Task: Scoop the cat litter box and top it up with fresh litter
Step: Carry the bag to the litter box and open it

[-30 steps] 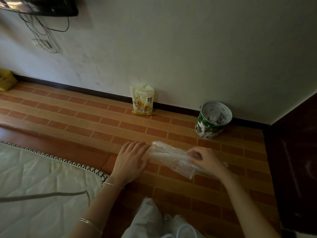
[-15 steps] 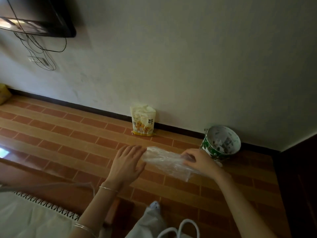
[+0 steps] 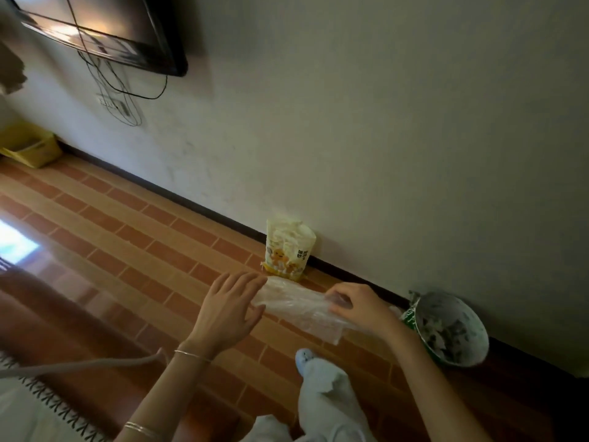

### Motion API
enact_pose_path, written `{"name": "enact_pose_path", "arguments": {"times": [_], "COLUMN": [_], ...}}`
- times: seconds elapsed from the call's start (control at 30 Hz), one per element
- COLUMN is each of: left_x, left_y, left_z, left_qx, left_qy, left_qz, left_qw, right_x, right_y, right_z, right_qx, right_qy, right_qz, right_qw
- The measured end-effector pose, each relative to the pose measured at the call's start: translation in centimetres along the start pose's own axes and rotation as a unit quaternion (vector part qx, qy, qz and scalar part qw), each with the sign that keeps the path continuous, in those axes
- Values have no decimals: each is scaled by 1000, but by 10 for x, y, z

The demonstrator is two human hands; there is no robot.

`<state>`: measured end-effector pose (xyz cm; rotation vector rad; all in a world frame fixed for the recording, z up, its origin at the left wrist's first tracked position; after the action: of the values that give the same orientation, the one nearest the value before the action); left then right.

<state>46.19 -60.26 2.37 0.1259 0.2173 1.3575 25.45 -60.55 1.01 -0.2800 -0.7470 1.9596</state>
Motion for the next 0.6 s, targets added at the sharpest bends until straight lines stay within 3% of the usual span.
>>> {"name": "enact_pose_path", "arguments": {"times": [0.17,0.6], "left_x": [-36,-141], "left_y": [-32,-102], "left_z": [-22,8], "left_qx": [-5,-20], "left_qy": [-19,33], "left_qz": [70,229], "left_qw": [997,973], "right_x": [-68,-270], "right_y": [23,19], "right_z": [3,46], "right_qx": [-9,-1], "right_qy": [-58,-142], "right_qz": [25,158], "right_qw": [998,977]}}
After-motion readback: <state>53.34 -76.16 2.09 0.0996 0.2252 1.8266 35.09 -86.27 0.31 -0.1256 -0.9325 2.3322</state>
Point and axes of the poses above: each hand's wrist, its own x-axis away from the middle knuckle, its own z-axis out of the back of the hand, y = z × x, the point moved 10 cm from there along -x, towards the middle knuckle, and after that the axes turned 15 degrees about z, right-handed, at the moved point
